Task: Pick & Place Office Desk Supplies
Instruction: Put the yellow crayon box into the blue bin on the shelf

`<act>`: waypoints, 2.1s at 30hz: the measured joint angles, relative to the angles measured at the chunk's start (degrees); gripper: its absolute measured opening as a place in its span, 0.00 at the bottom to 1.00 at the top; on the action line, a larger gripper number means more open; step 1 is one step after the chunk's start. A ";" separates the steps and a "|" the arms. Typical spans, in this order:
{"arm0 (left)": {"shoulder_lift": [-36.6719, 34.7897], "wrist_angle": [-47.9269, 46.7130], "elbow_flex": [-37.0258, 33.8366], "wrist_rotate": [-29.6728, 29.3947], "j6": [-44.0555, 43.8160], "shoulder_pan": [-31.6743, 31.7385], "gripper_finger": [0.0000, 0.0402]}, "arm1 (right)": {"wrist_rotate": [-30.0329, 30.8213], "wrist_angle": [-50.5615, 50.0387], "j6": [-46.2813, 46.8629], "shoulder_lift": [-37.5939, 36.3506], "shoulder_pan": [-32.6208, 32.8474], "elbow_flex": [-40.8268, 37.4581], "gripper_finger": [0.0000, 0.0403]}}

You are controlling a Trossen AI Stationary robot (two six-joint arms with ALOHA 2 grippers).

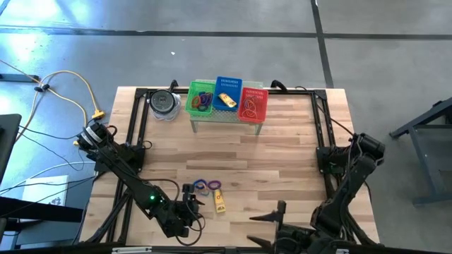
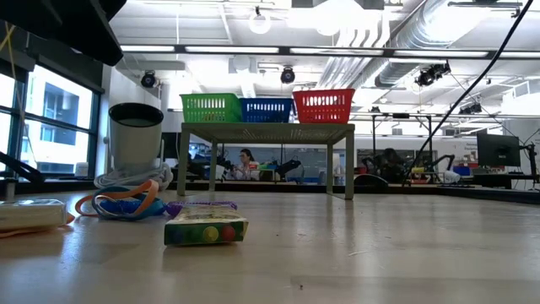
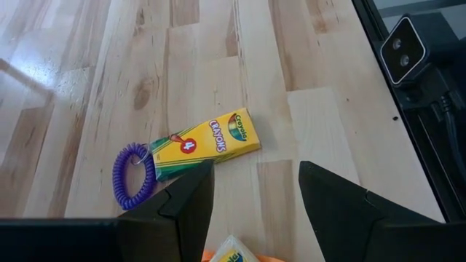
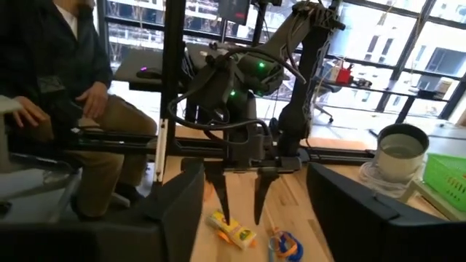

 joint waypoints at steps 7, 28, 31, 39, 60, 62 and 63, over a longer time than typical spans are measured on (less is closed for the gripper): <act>0.00 0.01 -0.01 0.00 -0.04 0.00 0.48 | -13.32 -6.02 3.25 0.00 -3.59 0.00 0.89; -5.77 -12.15 -0.01 -0.01 7.13 -1.03 0.48 | 3.19 -24.60 35.38 6.88 -3.94 0.04 0.92; -5.77 -13.63 -0.01 0.08 5.77 -1.64 0.48 | 4.76 -26.71 40.04 10.31 -5.09 0.03 0.92; -5.77 -15.60 -0.01 0.04 3.65 -2.01 0.48 | -2.51 -34.21 51.75 13.14 -9.57 -0.04 0.92; -5.77 -15.78 -0.01 5.10 3.49 -1.82 0.48 | -20.93 -23.20 59.79 19.95 -15.23 -0.02 0.89; -5.77 -15.82 -0.01 5.30 2.20 -2.13 0.48 | -19.31 -17.37 58.57 22.53 -14.95 -0.02 0.88; -5.77 -15.82 -0.01 5.32 1.31 -2.33 0.48 | -18.12 -14.28 57.02 23.96 -14.74 -0.02 0.87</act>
